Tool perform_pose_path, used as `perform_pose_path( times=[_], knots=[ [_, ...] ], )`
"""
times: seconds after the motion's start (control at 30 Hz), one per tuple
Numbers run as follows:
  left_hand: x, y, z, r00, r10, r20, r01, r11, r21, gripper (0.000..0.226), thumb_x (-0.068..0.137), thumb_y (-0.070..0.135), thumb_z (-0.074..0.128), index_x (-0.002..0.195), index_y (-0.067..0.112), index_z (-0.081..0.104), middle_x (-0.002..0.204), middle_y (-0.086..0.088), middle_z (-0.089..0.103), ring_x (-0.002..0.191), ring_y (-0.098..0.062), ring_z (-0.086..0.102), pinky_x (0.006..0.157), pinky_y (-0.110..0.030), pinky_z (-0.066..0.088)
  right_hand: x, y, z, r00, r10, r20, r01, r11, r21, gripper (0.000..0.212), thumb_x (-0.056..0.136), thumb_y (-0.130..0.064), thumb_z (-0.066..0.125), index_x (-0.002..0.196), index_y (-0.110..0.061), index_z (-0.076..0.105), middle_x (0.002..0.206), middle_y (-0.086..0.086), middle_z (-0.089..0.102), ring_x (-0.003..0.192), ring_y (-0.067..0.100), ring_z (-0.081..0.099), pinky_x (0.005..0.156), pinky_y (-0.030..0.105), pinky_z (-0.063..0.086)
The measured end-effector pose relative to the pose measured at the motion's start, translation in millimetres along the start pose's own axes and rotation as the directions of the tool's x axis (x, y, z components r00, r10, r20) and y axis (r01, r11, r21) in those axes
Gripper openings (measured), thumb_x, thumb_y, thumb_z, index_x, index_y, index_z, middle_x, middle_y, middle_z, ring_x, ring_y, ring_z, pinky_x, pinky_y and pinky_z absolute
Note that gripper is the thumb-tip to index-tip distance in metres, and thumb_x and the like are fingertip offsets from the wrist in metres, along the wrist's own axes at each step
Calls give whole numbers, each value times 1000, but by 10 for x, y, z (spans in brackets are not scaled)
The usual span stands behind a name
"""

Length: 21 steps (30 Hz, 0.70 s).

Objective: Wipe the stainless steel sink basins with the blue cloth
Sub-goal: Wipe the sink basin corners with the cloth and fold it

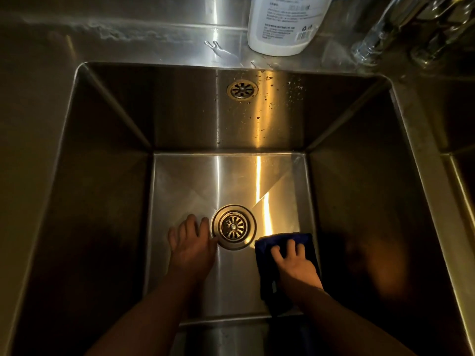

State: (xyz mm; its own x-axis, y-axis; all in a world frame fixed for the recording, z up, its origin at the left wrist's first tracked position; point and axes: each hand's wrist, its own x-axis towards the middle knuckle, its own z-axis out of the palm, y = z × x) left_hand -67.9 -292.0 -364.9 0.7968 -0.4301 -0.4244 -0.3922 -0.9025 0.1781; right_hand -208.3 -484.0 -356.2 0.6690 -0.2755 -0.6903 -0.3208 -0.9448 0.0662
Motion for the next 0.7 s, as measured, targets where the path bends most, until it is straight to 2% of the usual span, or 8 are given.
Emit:
perform_pose_path(
  times=[0.13,0.23,0.33,0.4,0.47,0.6,0.7],
  knots=[
    [-34,-11,-80,1000,-21,8,21,1000,18,58,94,49,39,145,23,29,151,-11,25,136,-28,27,111,-48,15,57,45,-67,998,-54,36,53,999,4,60,92,-21,54,143,-22,22,142,19,25,126,40,34,84,44,51],
    [-64,5,-191,999,-5,34,6,1000,-29,58,95,48,34,146,24,23,152,-10,20,139,-27,21,113,-48,12,87,85,-175,995,-84,62,83,996,13,55,95,-21,49,144,-23,24,142,18,29,125,38,38,88,44,50],
    [-107,24,-349,1000,-7,27,9,998,-56,56,96,48,30,146,26,20,154,-7,17,140,-25,18,114,-47,9,23,102,-261,996,-64,66,60,997,58,53,95,-26,49,144,-24,27,141,16,32,127,36,39,92,45,49],
    [-150,37,-455,1000,4,6,-4,999,-33,56,96,48,30,147,27,20,154,-7,18,140,-25,20,114,-46,10,-63,82,-336,997,-37,71,31,996,84,61,90,-33,56,143,-26,27,141,13,33,129,34,38,93,43,48],
    [-199,37,-557,1000,19,-7,-19,999,-26,56,96,48,31,147,26,20,153,-7,20,139,-25,23,115,-45,12,-172,31,-424,997,-19,75,11,994,112,79,80,-41,69,145,-27,26,142,11,33,130,32,38,94,40,47],
    [-341,2,-788,999,53,-6,-54,996,-75,54,97,48,30,147,27,21,153,-7,21,139,-26,24,114,-42,18,-428,-140,-690,1000,6,-5,-5,986,169,90,75,-45,73,147,-27,24,140,8,35,128,30,41,93,38,47],
    [-504,-53,-1002,993,116,-26,-118,988,-100,53,98,47,31,146,27,23,150,-5,27,136,-24,29,112,-39,22,-648,-325,-934,993,31,-117,2,963,269,74,81,-40,66,144,-27,30,133,7,42,122,29,47,91,37,47]
  ],
)
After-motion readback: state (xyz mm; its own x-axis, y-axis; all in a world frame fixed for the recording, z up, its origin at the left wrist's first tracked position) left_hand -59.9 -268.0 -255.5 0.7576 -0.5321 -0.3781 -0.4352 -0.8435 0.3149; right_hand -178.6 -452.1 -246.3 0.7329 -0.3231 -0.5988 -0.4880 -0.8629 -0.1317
